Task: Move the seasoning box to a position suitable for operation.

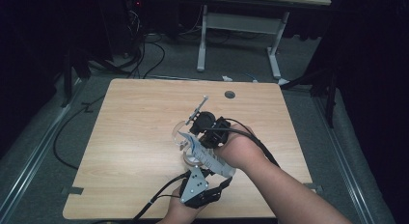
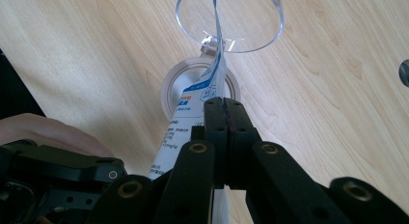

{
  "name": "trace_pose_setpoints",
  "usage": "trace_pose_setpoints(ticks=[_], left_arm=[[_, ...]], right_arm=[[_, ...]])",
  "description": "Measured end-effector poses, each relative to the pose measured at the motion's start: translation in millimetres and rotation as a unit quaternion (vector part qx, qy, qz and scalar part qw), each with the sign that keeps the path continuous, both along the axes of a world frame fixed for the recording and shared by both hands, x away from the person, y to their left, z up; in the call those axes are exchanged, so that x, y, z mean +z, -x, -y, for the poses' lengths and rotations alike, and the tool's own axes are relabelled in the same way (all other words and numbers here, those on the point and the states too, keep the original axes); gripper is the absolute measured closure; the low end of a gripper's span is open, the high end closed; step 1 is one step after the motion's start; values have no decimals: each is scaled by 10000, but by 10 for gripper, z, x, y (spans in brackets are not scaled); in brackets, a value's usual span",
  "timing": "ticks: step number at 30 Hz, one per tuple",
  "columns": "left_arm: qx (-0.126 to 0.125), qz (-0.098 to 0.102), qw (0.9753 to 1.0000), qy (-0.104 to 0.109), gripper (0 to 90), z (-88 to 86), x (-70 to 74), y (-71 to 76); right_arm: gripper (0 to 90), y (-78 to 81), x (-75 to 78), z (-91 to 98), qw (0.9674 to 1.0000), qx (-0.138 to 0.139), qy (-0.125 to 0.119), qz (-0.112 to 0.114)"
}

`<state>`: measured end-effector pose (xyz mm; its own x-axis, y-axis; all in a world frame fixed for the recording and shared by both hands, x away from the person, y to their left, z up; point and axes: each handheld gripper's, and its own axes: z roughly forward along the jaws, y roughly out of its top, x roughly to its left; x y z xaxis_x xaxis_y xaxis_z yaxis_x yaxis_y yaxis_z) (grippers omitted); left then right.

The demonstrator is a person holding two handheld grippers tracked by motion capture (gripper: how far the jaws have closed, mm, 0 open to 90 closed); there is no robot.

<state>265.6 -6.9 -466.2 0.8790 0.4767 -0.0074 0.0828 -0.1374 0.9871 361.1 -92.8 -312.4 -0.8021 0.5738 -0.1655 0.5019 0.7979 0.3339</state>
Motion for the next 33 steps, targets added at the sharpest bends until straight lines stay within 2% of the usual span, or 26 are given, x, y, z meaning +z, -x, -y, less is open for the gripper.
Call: trace_pose_setpoints(ticks=[19,25,33], left_arm=[[-31,14,9998,-195,554,0,-151,64],[-65,-104,9996,-248,553,-6,-229,54],[-61,-175,9988,-448,552,-12,-326,26]], right_arm=[[900,88,-68,96,9999,-15,-102,-67],[899,125,-91,112,9998,-36,-146,-103],[899,145,-130,155,9998,-78,-145,-148]])
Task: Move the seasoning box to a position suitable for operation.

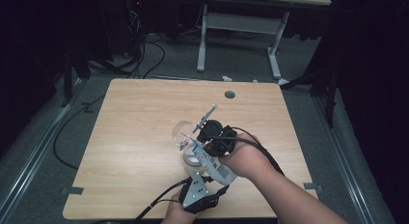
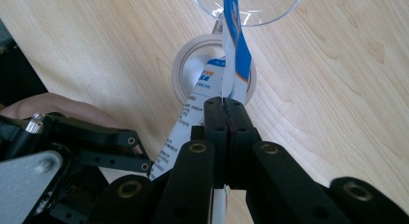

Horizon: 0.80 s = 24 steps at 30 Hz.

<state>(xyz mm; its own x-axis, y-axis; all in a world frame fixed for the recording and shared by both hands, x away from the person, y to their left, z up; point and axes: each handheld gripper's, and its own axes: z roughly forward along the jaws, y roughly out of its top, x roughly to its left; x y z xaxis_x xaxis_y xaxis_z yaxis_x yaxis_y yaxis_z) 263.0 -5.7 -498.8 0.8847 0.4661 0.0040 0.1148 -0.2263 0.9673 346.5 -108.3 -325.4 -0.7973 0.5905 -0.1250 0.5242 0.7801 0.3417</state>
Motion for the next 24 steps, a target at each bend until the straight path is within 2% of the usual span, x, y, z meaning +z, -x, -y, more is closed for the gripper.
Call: trace_pose_setpoints(ticks=[10,24], left_arm=[[15,-77,9998,-156,550,1,-75,-30],[150,-301,9988,-344,549,-9,-166,-114]], right_arm=[[898,19,-45,24,10000,-40,-12,-76],[898,31,-55,52,9999,-58,-19,-110]])
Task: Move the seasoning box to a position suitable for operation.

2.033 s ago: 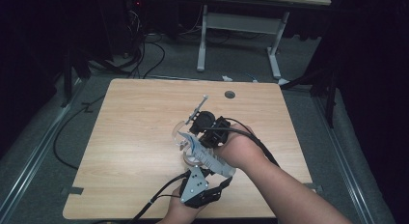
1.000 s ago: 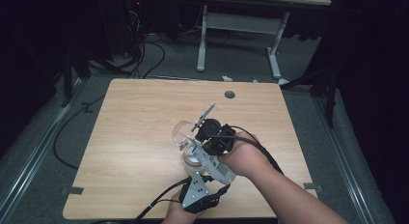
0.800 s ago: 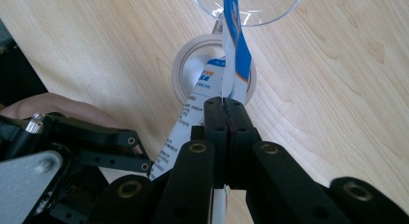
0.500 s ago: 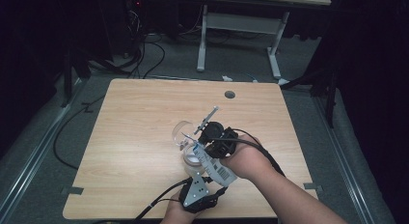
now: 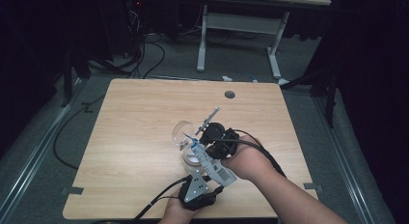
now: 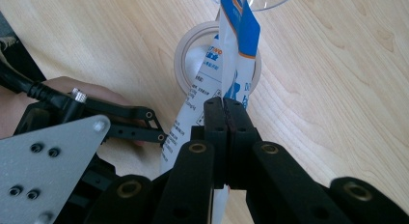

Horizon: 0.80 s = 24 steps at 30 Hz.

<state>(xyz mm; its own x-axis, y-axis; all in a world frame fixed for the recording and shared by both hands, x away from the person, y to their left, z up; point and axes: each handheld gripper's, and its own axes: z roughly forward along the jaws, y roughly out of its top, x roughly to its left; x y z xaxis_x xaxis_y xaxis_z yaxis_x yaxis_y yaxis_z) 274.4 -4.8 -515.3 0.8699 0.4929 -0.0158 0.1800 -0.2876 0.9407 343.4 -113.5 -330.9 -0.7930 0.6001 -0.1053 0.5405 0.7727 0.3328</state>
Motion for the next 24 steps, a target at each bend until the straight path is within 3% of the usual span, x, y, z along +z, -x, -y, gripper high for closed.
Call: trace_pose_setpoints(ticks=[24], left_arm=[[250,-202,9989,-329,549,-6,-97,-82]], right_arm=[[897,33,-32,85,9999,-80,24,-57]])
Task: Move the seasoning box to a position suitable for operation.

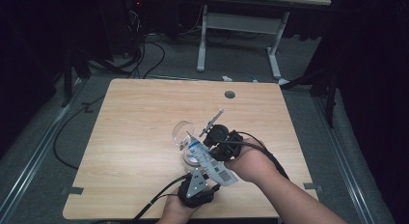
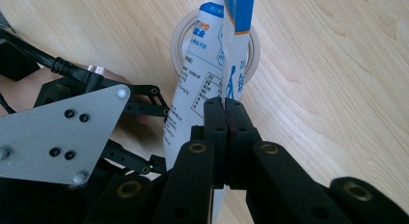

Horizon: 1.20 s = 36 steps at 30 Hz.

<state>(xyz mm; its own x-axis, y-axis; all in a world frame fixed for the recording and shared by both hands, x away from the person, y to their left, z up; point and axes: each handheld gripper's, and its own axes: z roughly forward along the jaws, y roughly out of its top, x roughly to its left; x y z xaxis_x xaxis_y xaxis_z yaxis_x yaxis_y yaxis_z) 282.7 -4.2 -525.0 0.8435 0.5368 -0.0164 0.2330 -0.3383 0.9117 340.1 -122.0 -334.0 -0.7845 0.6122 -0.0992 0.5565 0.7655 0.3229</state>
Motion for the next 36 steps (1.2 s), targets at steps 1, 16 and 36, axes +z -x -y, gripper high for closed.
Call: trace_pose_setpoints(ticks=[1,16,36], left_arm=[[8,3,10000,-15,549,-1,-2,-2],[33,59,10000,49,550,-15,-16,-4],[-10,153,9998,127,549,-78,-1,13]], right_arm=[[898,1,-2,3,10000,-4,-1,-1],[900,-3,2,15,10000,-60,-59,-1],[900,-16,60,30,9998,-106,-126,101]])
